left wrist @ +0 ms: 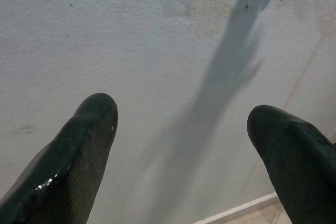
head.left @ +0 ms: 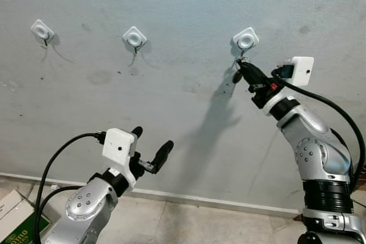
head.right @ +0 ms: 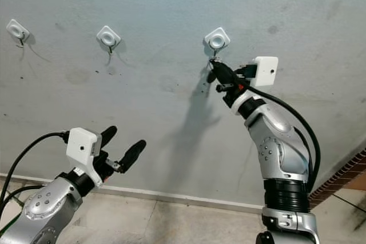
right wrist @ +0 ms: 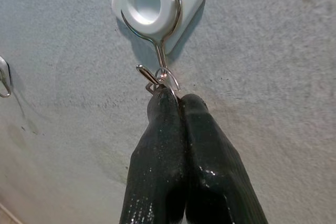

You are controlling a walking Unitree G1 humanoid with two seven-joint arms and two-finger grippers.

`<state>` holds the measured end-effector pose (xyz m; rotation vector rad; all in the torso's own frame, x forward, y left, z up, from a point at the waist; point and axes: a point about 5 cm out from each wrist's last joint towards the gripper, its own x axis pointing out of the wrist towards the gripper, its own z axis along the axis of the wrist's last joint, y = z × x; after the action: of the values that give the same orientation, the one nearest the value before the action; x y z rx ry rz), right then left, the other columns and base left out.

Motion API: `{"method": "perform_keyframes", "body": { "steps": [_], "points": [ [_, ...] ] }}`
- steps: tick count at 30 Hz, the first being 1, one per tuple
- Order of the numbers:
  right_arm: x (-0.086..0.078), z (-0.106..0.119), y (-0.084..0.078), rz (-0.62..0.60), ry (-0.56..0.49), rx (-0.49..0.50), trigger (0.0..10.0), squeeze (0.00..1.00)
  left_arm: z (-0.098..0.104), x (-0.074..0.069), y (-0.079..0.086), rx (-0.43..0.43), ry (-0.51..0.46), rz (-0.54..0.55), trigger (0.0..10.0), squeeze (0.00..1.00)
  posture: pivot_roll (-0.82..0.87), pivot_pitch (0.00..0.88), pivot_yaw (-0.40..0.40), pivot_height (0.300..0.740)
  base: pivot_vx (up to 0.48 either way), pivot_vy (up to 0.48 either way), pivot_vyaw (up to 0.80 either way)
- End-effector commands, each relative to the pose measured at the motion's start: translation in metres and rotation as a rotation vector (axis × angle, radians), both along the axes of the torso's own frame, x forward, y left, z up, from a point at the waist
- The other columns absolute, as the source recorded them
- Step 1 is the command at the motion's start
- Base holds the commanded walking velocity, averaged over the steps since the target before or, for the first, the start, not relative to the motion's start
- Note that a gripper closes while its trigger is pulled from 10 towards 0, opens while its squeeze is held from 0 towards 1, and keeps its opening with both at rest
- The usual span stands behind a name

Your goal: Hang keys on a hook

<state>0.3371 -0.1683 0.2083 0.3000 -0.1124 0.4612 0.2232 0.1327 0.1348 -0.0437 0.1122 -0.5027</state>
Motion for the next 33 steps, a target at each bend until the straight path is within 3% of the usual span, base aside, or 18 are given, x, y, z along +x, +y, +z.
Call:
{"method": "perform_keyframes", "body": {
  "steps": [1,13,14,17,28,33],
  "points": [
    [0.0,-0.005,-0.003,-0.009,0.03,0.011,10.0,0.0,-0.001,0.0,0.001,0.019,0.008,-0.001,10.0,0.0,0.07,0.027,0.036,0.74,0.0,0.0,0.0],
    [-0.001,-0.016,0.0,-0.005,0.07,-0.012,10.0,0.0,-0.002,0.001,-0.001,0.022,0.009,-0.004,10.0,0.0,0.07,0.027,0.035,0.74,0.0,0.0,0.0],
    [-0.002,-0.017,0.002,0.001,0.076,-0.012,10.0,1.0,-0.002,0.001,-0.001,0.023,0.009,-0.003,10.0,0.0,0.07,0.028,0.035,0.74,0.0,0.0,0.0],
    [-0.002,-0.018,0.005,0.01,0.076,-0.021,10.0,1.0,-0.002,0.002,-0.001,0.022,0.007,-0.003,10.0,0.0,0.07,0.028,0.035,0.74,0.0,0.0,0.0],
    [-0.008,-0.033,0.013,0.004,0.037,-0.246,10.0,1.0,-0.001,0.002,-0.004,0.007,0.003,-0.021,10.0,0.0,0.07,0.024,0.033,0.74,0.0,0.0,0.0],
    [-0.016,-0.05,0.022,0.042,0.036,-0.356,10.0,1.0,0.017,0.006,-0.009,-0.053,-0.07,-0.061,10.0,0.0,0.07,0.022,0.032,0.74,0.0,0.0,0.0]
  ]
}}
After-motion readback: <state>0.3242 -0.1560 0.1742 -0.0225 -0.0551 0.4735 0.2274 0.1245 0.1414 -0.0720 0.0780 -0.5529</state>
